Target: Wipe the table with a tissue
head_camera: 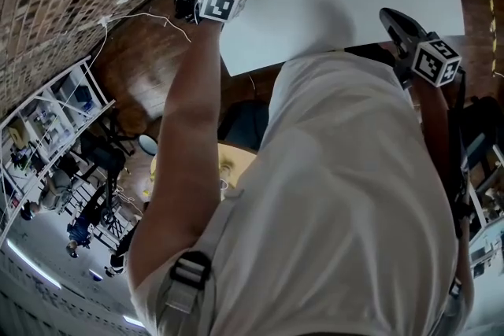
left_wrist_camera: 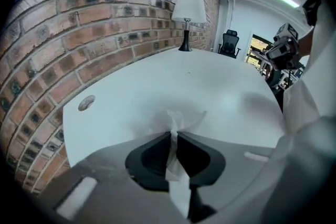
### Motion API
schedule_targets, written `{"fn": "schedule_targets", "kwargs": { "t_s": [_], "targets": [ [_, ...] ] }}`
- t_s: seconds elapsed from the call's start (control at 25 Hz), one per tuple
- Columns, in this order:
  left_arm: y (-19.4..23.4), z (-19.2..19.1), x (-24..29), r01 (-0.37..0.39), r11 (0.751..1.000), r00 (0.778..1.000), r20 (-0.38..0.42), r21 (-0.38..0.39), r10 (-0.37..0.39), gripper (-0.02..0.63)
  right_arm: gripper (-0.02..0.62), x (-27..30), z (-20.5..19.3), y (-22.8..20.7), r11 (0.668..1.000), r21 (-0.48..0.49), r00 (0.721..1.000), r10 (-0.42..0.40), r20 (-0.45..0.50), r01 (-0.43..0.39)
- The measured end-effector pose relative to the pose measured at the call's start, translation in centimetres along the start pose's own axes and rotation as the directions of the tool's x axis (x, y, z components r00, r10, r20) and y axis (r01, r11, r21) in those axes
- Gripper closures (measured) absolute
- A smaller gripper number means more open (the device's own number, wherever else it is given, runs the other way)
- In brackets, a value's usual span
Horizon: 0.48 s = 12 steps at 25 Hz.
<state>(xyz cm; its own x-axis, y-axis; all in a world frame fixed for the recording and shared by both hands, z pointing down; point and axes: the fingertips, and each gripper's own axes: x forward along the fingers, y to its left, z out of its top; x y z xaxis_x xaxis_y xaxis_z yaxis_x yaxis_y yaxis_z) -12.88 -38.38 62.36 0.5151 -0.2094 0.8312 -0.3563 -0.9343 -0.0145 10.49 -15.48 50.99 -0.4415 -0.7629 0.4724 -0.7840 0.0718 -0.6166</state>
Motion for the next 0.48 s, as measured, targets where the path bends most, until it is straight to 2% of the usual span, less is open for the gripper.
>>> {"fn": "schedule_targets", "kwargs": {
  "t_s": [0.12, 0.24, 0.28, 0.36, 0.48],
  "targets": [
    [-3.9, -1.2, -0.6, 0.06, 0.998, 0.998, -0.01, 0.032, -0.06, 0.575, 0.589, 0.8, -0.1, 0.5, 1.0, -0.007, 1.0, 0.015, -0.006, -0.015],
    [-9.1, -2.8, -1.3, 0.135, 0.985, 0.991, -0.031, 0.105, -0.133, 0.575, 0.589, 1.5, -0.2, 1.1, 0.999, -0.015, 0.999, 0.034, -0.017, -0.034],
    [-10.7, -3.4, -1.6, 0.158, 0.982, 0.987, -0.029, 0.105, -0.156, 0.575, 0.589, 1.9, -0.2, 1.4, 0.999, -0.02, 0.999, 0.041, -0.022, -0.041],
    [-12.7, -3.7, -3.0, 0.176, 0.984, 0.983, 0.041, 0.025, -0.177, 0.574, 0.589, 3.0, 0.0, 2.2, 0.998, -0.035, 0.998, 0.06, -0.028, -0.061],
    [-13.1, -3.3, -6.2, 0.137, 0.975, 0.973, 0.206, -0.176, -0.1, 0.574, 0.589, 4.8, 0.2, 3.5, 0.995, -0.053, 0.996, 0.086, -0.039, -0.088]
  ]
}}
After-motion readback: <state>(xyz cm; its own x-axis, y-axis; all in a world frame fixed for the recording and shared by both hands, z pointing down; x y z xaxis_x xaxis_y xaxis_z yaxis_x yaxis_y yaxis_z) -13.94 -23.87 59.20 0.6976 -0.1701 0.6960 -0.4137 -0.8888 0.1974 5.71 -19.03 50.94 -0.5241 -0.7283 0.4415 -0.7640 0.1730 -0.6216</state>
